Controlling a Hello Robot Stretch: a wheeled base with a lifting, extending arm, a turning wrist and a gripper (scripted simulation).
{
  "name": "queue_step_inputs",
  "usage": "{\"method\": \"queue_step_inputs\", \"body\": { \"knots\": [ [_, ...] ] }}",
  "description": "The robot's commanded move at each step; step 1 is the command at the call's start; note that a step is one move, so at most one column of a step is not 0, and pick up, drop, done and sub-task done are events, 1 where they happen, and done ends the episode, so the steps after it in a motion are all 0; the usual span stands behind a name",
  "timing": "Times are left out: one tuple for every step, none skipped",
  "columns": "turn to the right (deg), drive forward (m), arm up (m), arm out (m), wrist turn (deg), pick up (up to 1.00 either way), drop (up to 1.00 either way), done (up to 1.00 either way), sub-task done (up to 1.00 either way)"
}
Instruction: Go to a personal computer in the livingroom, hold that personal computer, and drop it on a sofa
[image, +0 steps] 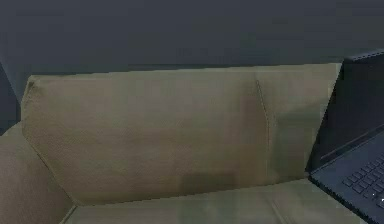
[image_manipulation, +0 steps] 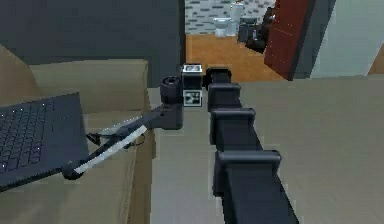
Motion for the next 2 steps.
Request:
{"method": "queue_step_inputs", "body": {
  "knots": [
    [0.0,0.0,-0.2,0.0,0.0,0.0,0.0,0.0,0.0],
    [0.0,0.0,-0.32,0.0,0.0,0.0,0.0,0.0,0.0]
  ]
}}
